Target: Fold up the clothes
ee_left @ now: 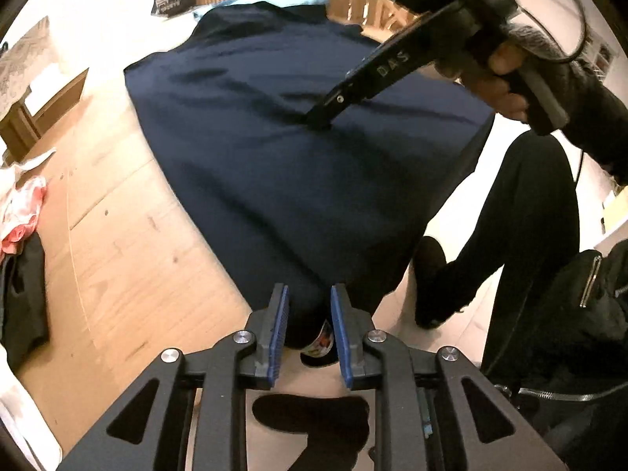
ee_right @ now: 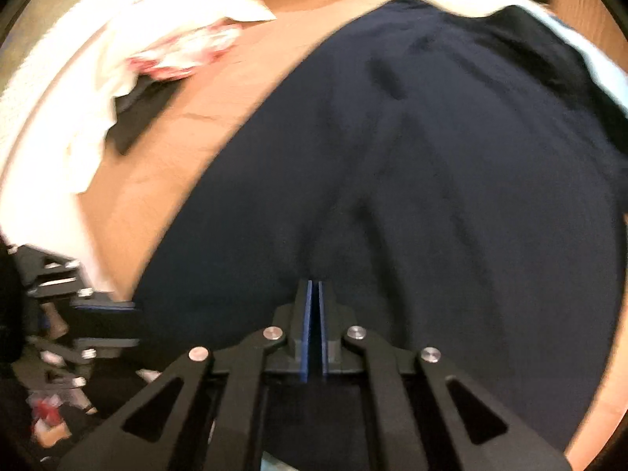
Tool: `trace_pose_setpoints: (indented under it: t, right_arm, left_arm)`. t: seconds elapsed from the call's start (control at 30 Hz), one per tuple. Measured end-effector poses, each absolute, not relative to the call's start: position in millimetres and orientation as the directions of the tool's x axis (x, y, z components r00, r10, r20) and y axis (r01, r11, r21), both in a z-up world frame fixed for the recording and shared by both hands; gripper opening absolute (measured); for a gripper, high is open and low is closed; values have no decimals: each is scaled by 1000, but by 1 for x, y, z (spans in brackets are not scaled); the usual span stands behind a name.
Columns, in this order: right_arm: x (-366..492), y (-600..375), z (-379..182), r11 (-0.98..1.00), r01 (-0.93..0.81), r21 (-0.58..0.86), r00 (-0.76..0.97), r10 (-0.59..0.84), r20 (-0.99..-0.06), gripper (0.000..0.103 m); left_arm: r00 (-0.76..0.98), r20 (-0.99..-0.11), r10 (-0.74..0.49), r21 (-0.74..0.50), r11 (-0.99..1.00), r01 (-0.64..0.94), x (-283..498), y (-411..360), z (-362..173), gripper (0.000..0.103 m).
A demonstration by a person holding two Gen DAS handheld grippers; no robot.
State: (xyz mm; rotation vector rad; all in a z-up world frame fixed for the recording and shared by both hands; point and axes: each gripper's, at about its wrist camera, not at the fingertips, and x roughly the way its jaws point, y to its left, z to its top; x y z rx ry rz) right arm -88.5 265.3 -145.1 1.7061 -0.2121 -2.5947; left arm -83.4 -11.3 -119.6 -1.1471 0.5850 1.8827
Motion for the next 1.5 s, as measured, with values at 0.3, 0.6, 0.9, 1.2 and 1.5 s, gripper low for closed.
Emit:
trace_pose_setpoints:
  t: [0.3,0.6,0.9,1.2,1.5]
  right_arm:
    - [-53,226,-124,-977,83,198,-460,-214,-862,26]
    - [-27,223,-138,-994,57,92,-404,-107,-909,25]
    - [2,264,-145,-996,-70,56,-419,-22,-908,26]
    - [0,260,-147,-998,-57,10,-410,14,-912,28]
    - [8,248,-145,-1000,-3,9,-423,-7,-906,28]
  left_arm:
    - [-241,-878,414,-57,-590,-806,-81,-43,-114,22]
    - [-242,-877,416,-63,-599,-798,-70,-53,-116,25]
    - [-239,-881,407,4,-500,-866,-95,-4,-117,29]
    - [-306,-869,390,-16,-638,-770,-89,-58,-114,38]
    - [-259,-855,450,-185,-731,-657,-58,-59,-154,38]
